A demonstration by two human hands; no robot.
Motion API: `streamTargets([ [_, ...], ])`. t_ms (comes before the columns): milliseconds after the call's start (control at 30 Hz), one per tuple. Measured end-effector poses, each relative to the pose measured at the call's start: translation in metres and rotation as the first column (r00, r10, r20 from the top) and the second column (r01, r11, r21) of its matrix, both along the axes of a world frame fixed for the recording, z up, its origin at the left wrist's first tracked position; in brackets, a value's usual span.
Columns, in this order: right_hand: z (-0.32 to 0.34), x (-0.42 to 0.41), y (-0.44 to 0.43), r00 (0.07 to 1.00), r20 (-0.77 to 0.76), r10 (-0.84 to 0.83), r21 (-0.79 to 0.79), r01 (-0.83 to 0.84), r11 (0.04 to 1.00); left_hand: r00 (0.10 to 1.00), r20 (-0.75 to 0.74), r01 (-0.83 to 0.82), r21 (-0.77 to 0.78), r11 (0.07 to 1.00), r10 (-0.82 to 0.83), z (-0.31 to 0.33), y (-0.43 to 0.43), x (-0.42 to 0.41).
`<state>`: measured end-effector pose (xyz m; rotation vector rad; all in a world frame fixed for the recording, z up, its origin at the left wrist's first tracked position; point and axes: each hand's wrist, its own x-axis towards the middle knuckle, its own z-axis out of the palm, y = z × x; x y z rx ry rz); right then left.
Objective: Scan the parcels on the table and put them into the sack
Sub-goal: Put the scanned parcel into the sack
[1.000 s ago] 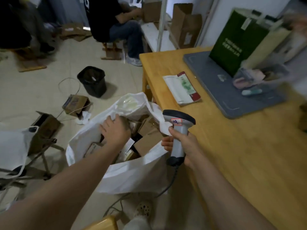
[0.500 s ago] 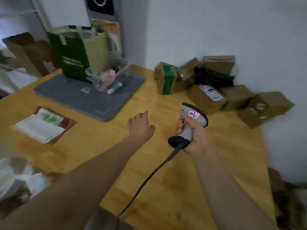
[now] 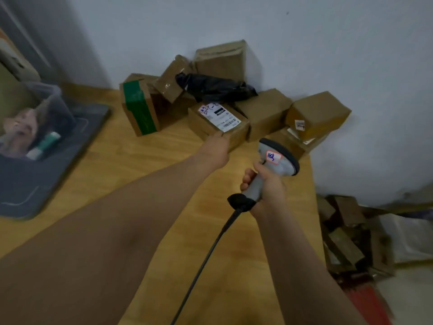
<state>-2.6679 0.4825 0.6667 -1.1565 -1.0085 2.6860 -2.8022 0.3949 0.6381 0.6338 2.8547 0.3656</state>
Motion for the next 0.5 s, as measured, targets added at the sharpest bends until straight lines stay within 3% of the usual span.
streamTargets([
  [167, -0.006, -0.044, 0.028, 1.000, -0.024, 0.012, 0.000, -0.012, 1.000, 0.986, -0.082, 0.122, -0.253, 0.960, -0.147, -0.010, 0.037, -0.045],
  [333, -0.009, -0.080, 0.047, 0.999, -0.052, 0.003, -0.043, -0.005, 0.999, 0.966, -0.024, 0.209, -0.509, 0.835, -0.257, -0.008, 0.057, -0.071],
  [500, -0.019, -0.094, 0.054, 0.998, -0.017, 0.057, -0.049, -0.058, 0.997, 0.968, 0.004, 0.214, -0.545, 0.811, -0.252, 0.002, 0.065, -0.076],
])
